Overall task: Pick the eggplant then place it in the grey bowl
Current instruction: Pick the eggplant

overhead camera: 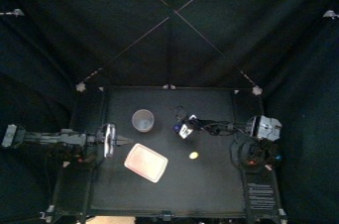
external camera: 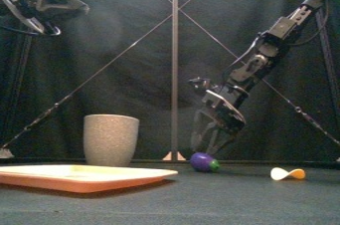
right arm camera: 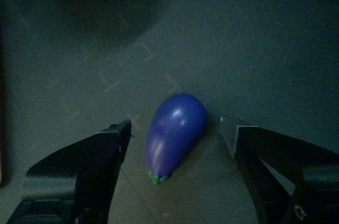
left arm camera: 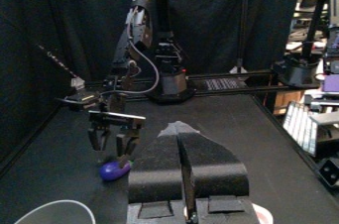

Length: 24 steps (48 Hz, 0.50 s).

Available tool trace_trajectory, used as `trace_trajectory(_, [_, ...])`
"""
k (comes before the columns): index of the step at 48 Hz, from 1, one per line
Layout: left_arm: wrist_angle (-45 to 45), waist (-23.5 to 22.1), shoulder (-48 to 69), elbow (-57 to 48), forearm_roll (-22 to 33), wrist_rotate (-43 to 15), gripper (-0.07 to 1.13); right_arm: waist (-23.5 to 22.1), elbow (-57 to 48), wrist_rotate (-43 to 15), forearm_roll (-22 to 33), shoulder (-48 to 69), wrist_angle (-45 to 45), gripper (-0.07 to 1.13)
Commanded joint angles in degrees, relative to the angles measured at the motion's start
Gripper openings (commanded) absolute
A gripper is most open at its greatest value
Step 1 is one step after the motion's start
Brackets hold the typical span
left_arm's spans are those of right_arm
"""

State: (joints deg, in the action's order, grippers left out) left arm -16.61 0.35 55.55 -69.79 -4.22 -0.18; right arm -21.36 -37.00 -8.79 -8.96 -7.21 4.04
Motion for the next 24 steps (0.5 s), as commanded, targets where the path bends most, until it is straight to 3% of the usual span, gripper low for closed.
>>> trace_trajectory(1, [-0.3,-0.2,-0.2,0.8,0.0,0.0,-0.02,0.0,2.2,-0.1,-0.1,-0.8,0.6,1.03])
trace_trajectory(15, [-0.3,-0.1,-0.2,0.5,0.1,0.0,-0.02,0.4,3.2,-0.3,-0.2,-3.6,1.8,0.97])
trace_trajectory(24, [-0.3,-0.1,-0.2,0.5,0.0,-0.1,-0.02,0.6,3.4,-1.1,0.3,-3.6,1.8,0.64])
